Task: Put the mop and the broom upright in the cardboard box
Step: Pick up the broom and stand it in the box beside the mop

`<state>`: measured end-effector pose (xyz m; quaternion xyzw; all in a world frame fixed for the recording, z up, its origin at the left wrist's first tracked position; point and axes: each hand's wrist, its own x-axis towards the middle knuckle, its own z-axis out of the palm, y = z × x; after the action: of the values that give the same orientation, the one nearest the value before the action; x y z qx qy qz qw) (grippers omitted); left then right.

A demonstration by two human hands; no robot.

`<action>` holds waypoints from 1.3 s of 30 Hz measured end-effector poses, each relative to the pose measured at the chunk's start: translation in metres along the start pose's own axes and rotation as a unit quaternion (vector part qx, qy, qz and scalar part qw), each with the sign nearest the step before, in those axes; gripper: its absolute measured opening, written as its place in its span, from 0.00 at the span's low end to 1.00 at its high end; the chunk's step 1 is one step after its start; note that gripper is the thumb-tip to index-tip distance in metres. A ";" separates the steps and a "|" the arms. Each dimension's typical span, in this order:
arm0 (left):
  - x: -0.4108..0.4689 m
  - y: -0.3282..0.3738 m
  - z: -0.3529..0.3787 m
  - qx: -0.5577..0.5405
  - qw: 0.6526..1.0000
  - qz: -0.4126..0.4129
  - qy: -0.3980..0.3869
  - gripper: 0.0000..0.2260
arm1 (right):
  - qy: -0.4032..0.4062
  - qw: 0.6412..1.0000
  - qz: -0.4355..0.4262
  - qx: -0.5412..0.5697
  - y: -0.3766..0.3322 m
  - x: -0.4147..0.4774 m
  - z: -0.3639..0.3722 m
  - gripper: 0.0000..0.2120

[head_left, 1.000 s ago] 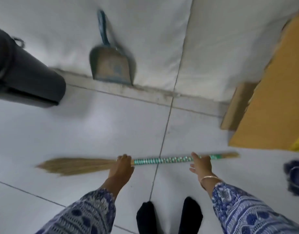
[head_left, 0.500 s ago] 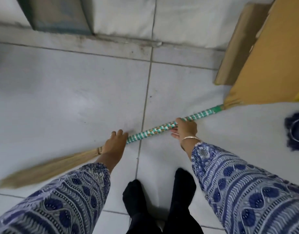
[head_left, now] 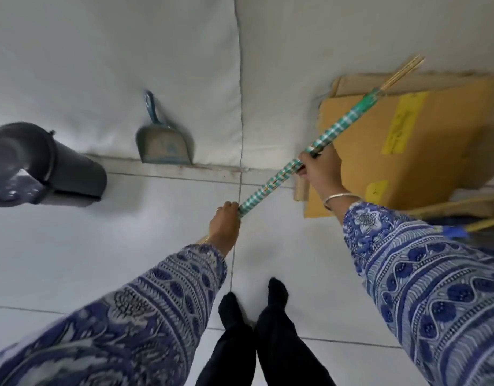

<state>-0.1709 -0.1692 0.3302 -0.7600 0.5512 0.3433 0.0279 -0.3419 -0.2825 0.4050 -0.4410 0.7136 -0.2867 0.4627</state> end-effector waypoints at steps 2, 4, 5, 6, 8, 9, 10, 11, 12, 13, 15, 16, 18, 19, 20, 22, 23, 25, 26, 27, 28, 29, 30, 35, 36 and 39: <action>-0.024 0.032 -0.036 -0.009 0.999 0.024 0.021 0.09 | 0.011 1.000 -0.020 -0.003 -0.043 -0.022 -0.037 0.07; -0.054 0.064 -0.071 -0.027 0.998 0.039 0.040 0.08 | 0.033 0.998 -0.050 -0.007 -0.086 -0.049 -0.078 0.06; -0.070 0.082 -0.087 -0.032 0.997 0.055 0.050 0.07 | 0.052 0.996 -0.067 -0.007 -0.107 -0.063 -0.103 0.06; -0.083 0.098 -0.099 -0.034 0.995 0.072 0.058 0.07 | 0.067 0.995 -0.080 -0.004 -0.124 -0.075 -0.124 0.07; -0.107 0.132 -0.116 -0.030 0.991 0.103 0.083 0.07 | 0.085 0.991 -0.107 -0.001 -0.151 -0.097 -0.165 0.10; -0.119 0.149 -0.122 -0.030 0.989 0.114 0.089 0.08 | 0.090 0.988 -0.122 -0.002 -0.162 -0.108 -0.185 0.09; -0.129 0.165 -0.125 -0.034 0.987 0.123 0.094 0.08 | 0.099 0.986 -0.135 -0.003 -0.168 -0.118 -0.203 0.06; -0.142 0.191 -0.128 -0.043 0.984 0.142 0.103 0.07 | 0.117 0.981 -0.156 -0.005 -0.177 -0.129 -0.231 0.04; -0.154 0.212 -0.128 -0.053 0.981 0.150 0.107 0.07 | 0.128 0.976 -0.176 -0.008 -0.182 -0.140 -0.255 0.05; -0.166 0.233 -0.127 -0.063 0.980 0.156 0.109 0.07 | 0.129 0.972 -0.195 -0.013 -0.186 -0.148 -0.276 0.08; -0.189 0.276 -0.115 -0.080 0.976 0.174 0.107 0.07 | 0.137 0.967 -0.215 -0.024 -0.187 -0.167 -0.324 0.11; -0.199 0.299 -0.105 -0.088 0.973 0.184 0.107 0.07 | 0.144 0.965 -0.219 -0.028 -0.183 -0.175 -0.350 0.09; -0.218 0.341 -0.084 -0.105 0.969 0.200 0.100 0.08 | 0.149 0.963 -0.223 -0.032 -0.172 -0.188 -0.395 0.06; -0.229 0.367 -0.071 -0.118 0.966 0.209 0.098 0.08 | 0.152 0.962 -0.224 -0.026 -0.165 -0.194 -0.421 0.06; -0.241 0.397 -0.055 -0.126 0.963 0.220 0.095 0.08 | 0.155 0.961 -0.228 -0.017 -0.156 -0.199 -0.451 0.07; -0.263 0.451 -0.022 -0.141 0.959 0.234 0.079 0.08 | 0.158 0.960 -0.232 -0.012 -0.137 -0.202 -0.503 0.08; -0.270 0.476 -0.008 -0.151 0.956 0.240 0.072 0.08 | 0.165 0.957 -0.236 -0.016 -0.129 -0.202 -0.526 0.08; -0.283 0.517 0.018 -0.171 0.955 0.238 0.054 0.09 | 0.163 0.956 -0.242 -0.035 -0.115 -0.200 -0.564 0.08; -0.289 0.539 0.031 -0.180 0.953 0.241 0.045 0.09 | 0.162 0.956 -0.242 -0.042 -0.107 -0.197 -0.584 0.09; -0.291 0.551 0.040 -0.186 0.951 0.243 0.036 0.08 | 0.159 0.955 -0.246 -0.051 -0.103 -0.195 -0.595 0.10; -0.293 0.566 0.050 -0.189 0.951 0.245 0.027 0.07 | 0.158 0.953 -0.249 -0.064 -0.097 -0.191 -0.610 0.11; -0.292 0.581 0.061 -0.190 0.950 0.248 0.025 0.06 | 0.156 0.952 -0.251 -0.078 -0.091 -0.187 -0.624 0.11; -0.288 0.599 0.074 -0.188 0.949 0.252 0.027 0.05 | 0.156 0.952 -0.249 -0.087 -0.084 -0.179 -0.641 0.10; -0.263 0.683 0.130 -0.211 0.946 0.244 -0.017 0.07 | 0.151 0.960 -0.219 -0.092 -0.041 -0.125 -0.716 0.11; -0.256 0.699 0.143 -0.219 0.945 0.242 -0.030 0.06 | 0.152 0.962 -0.209 -0.090 -0.030 -0.112 -0.731 0.11; -0.235 0.746 0.178 -0.212 0.950 0.223 -0.057 0.06 | 0.156 0.965 -0.190 -0.094 -0.001 -0.068 -0.772 0.11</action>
<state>-0.9343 -0.1927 0.5746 -0.5854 0.6188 0.4921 -0.1796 -1.0341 -0.2214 0.7481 -0.5597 0.7039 -0.3662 0.2390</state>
